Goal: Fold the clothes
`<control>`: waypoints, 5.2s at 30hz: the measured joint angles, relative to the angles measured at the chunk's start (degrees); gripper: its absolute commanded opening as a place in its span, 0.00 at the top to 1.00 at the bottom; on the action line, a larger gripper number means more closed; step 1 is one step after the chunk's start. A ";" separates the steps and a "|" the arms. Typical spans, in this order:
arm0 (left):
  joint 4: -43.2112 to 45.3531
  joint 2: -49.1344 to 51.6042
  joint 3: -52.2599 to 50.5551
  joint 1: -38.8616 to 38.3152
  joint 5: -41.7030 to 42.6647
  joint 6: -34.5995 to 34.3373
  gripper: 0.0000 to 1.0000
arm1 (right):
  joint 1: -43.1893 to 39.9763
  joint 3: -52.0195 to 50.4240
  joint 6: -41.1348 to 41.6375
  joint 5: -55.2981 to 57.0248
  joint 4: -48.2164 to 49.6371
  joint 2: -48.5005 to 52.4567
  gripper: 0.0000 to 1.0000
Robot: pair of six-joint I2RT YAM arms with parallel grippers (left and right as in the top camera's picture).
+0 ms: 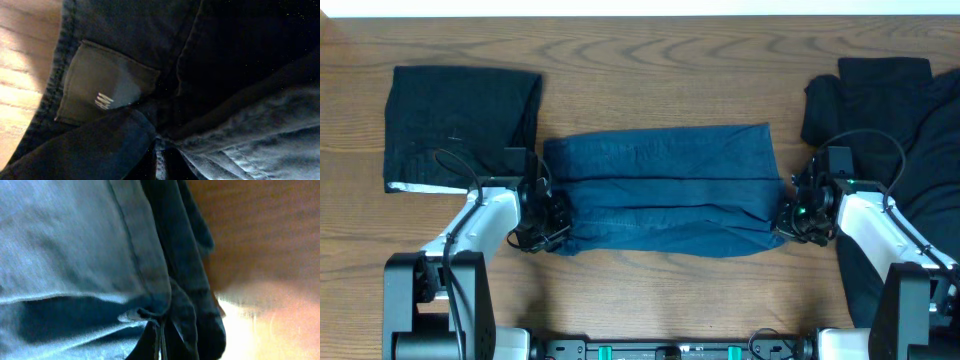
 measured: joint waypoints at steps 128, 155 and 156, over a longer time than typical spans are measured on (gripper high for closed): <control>-10.32 -10.56 1.84 -0.44 -6.73 0.26 0.66 | 7.37 -7.15 2.03 -2.56 -3.98 -5.77 0.67; -2.40 -10.56 -3.87 -0.44 -8.72 0.24 0.52 | 7.37 0.94 1.07 -4.13 -10.67 -5.55 0.45; -2.47 -10.56 -3.87 -0.44 -8.81 0.37 0.55 | 7.37 0.94 1.05 -4.13 -10.62 -5.55 0.45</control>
